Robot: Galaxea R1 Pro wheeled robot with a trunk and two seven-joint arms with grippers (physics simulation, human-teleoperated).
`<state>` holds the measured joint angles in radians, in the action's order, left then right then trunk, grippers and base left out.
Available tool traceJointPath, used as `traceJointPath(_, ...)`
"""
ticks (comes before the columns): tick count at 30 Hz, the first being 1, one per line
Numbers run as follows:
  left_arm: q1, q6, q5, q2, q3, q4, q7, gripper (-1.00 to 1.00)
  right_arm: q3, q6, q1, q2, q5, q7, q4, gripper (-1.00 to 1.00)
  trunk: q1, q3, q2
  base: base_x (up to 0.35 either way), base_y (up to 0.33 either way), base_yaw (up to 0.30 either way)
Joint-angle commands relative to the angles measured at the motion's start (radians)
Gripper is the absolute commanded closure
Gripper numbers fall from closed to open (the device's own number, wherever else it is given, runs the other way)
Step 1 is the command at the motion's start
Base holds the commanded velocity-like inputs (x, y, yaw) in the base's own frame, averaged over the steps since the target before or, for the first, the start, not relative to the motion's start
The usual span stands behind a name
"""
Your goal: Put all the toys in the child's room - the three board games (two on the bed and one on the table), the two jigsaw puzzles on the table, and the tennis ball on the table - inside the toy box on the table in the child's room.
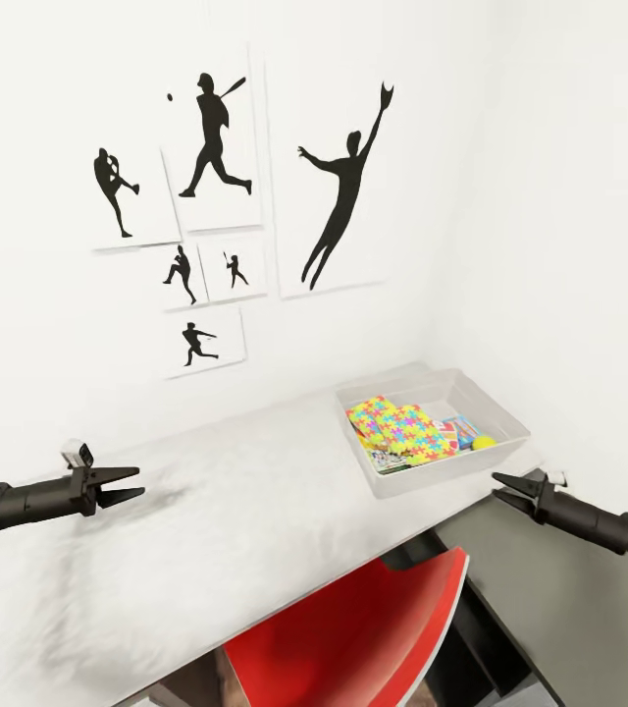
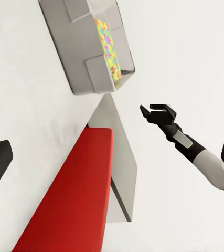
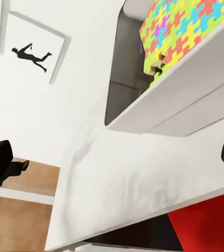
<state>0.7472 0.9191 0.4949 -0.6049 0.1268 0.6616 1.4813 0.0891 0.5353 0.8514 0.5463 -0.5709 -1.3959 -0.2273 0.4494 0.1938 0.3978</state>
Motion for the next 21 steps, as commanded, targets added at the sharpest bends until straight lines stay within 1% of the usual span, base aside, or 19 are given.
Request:
traceJointPath(1, 0.001, 0.011, 0.004, -0.002, 0.005, -0.001, 0.004, -1.0, 0.008, 0.009, 0.001, 0.0, -0.01, -0.002, 0.001, -1.0, 0.001, 0.002, 0.002, 0.0, 0.0, 0.0)
traceJointPath(8, 0.001, 0.01, 0.004, -0.001, 0.005, -0.001, 0.003, -1.0, 0.006, 0.004, 0.001, -0.013, -0.01, -0.002, 0.001, -1.0, 0.001, 0.002, 0.002, 0.0, 0.0, 0.0)
traceJointPath(11, 0.001, 0.01, 0.004, -0.001, 0.005, -0.001, 0.002, -1.0, 0.006, 0.004, 0.001, -0.015, -0.01, -0.003, 0.003, -1.0, 0.001, 0.002, 0.002, -0.048, 0.0, -0.071)
traceJointPath(17, 0.001, 0.009, 0.004, -0.002, 0.005, -0.001, 0.003, -1.0, 0.003, 0.003, 0.001, -0.014, -0.01, -0.003, 0.006, -1.0, 0.001, -0.001, 0.002, -0.216, 0.0, -0.209)
traceJointPath(21, 0.001, 0.009, 0.004, -0.003, 0.005, -0.001, 0.003, -1.0, 0.003, 0.003, 0.001, -0.015, -0.01, -0.003, 0.007, -1.0, 0.001, -0.003, 0.002, -0.084, 0.0, -0.258)
